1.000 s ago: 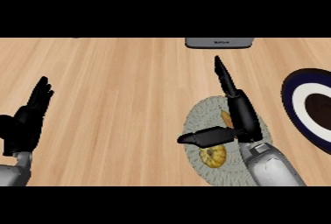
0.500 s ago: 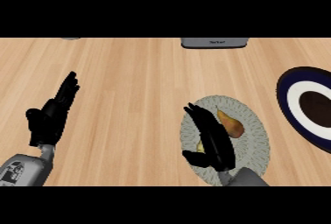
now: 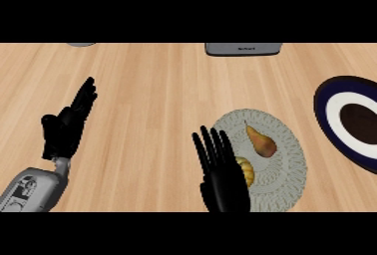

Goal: Pick the squash from the placemat and place it in the plate

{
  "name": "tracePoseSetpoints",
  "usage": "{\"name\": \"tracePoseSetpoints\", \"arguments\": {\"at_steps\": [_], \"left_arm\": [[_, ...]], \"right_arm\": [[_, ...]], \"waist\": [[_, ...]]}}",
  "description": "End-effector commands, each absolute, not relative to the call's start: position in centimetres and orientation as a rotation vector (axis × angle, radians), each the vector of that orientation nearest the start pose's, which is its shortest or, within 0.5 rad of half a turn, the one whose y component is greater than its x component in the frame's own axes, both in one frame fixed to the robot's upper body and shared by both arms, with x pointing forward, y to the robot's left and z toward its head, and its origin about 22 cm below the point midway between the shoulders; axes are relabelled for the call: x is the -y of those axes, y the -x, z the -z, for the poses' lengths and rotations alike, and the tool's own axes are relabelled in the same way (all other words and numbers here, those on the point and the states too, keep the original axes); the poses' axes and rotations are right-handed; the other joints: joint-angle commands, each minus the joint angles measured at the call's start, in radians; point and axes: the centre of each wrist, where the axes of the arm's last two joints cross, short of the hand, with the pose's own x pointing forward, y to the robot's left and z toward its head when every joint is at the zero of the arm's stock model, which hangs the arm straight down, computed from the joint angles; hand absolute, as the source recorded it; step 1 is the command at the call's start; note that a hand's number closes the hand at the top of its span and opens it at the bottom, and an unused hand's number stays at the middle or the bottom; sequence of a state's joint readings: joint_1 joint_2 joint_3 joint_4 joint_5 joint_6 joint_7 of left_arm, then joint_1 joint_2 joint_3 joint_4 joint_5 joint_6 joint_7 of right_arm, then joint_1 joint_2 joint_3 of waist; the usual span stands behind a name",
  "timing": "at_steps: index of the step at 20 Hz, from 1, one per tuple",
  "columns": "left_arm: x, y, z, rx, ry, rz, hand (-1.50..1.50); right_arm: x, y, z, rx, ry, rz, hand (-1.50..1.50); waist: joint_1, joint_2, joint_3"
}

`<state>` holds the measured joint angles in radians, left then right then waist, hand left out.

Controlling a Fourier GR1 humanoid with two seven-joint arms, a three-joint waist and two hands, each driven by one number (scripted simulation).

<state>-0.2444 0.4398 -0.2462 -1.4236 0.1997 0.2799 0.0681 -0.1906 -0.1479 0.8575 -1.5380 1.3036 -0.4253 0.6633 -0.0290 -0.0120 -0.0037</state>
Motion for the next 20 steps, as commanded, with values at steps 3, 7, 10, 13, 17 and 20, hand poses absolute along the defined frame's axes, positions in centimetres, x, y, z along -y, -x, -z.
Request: {"name": "tracePoseSetpoints", "arguments": {"at_steps": [3,7,10,13,17,20], "left_arm": [[-25.3,-29.7,-4.3,1.56,-0.244,0.21,0.0],[-26.3,-30.1,-4.4,1.551,-0.223,0.204,0.0],[-25.6,-30.3,-3.9,1.551,-0.239,0.213,0.0],[-25.4,-29.9,-4.5,1.554,-0.214,0.201,0.0],[-24.9,-29.8,-4.1,1.562,-0.204,0.227,0.0],[-25.2,-30.0,-3.7,1.552,-0.219,0.208,0.0]], "right_arm": [[4.4,-17.2,-4.3,1.389,1.234,-1.134,-1.5],[2.4,-15.8,-6.1,1.131,1.254,-1.194,-1.5],[2.7,-16.7,-9.4,1.06,1.293,-1.214,-1.5],[3.4,-17.1,-8.8,0.941,1.293,-1.211,-1.5],[4.0,-17.2,-9.7,0.912,1.242,-1.204,-1.5],[4.2,-18.1,-9.0,0.906,1.235,-1.21,-1.5]], "waist": [[-0.004,0.0,0.001],[0.012,0.007,0.0],[0.024,0.011,0.001],[0.028,0.01,0.002],[0.028,0.011,0.003],[0.028,0.011,0.003]]}}
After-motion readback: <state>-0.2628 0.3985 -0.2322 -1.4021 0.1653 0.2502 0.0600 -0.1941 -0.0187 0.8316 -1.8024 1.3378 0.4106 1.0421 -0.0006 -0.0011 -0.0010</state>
